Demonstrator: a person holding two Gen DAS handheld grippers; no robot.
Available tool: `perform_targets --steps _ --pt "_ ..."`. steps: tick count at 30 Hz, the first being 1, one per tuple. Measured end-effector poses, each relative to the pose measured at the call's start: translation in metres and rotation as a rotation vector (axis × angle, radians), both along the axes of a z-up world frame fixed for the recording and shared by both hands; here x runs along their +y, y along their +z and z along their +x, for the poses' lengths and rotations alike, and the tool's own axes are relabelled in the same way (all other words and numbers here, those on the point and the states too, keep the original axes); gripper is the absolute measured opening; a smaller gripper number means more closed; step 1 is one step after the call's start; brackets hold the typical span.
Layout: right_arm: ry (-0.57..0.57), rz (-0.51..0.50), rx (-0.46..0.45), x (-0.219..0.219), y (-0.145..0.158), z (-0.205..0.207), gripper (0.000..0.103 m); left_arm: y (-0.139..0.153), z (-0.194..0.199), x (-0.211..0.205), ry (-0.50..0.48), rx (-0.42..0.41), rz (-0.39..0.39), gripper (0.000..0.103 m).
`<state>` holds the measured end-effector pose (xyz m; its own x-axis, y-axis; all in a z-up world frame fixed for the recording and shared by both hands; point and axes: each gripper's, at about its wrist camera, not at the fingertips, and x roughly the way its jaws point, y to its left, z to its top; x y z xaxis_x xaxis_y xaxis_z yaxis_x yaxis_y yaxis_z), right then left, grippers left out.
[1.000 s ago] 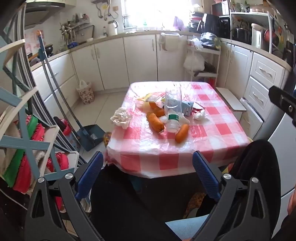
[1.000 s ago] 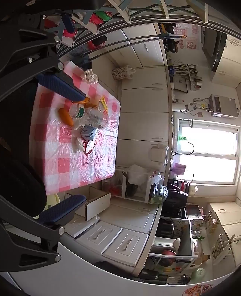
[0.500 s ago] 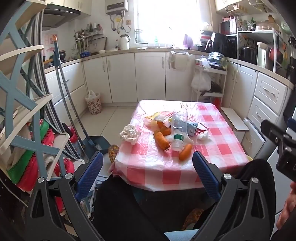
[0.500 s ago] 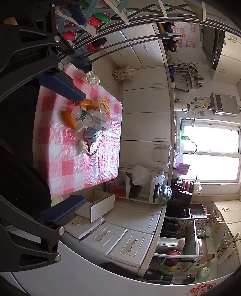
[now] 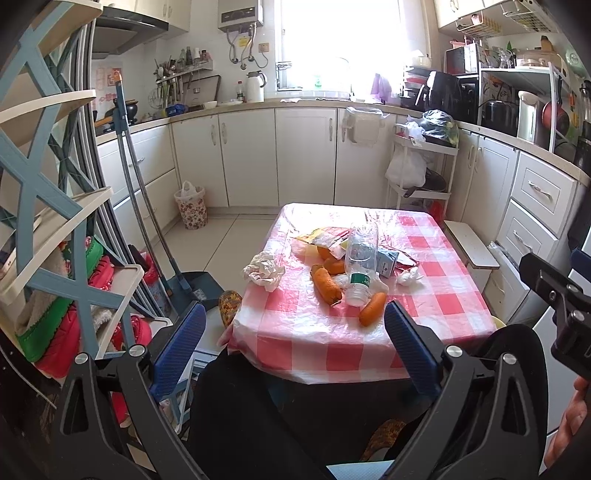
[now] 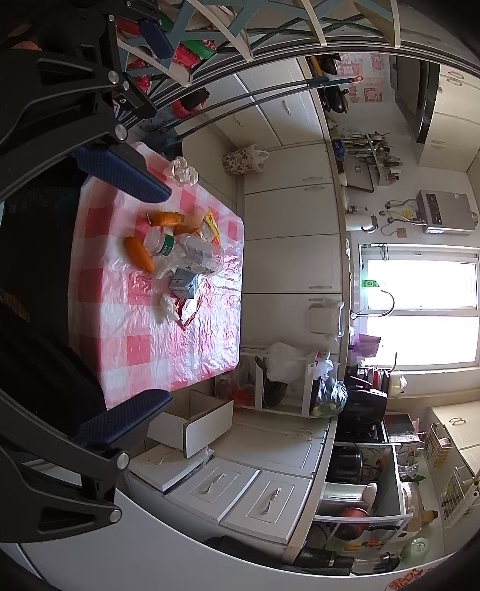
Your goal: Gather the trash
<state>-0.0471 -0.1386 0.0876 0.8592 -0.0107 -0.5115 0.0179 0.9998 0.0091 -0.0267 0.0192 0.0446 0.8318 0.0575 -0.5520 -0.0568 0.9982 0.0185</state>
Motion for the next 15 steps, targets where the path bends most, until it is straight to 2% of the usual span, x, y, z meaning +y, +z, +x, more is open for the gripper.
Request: perform_targets --steps 15 --pt "0.022 0.027 -0.001 0.0008 -0.0008 -0.0017 0.097 -0.0006 0.0015 0.0052 0.017 -0.002 -0.019 0.094"
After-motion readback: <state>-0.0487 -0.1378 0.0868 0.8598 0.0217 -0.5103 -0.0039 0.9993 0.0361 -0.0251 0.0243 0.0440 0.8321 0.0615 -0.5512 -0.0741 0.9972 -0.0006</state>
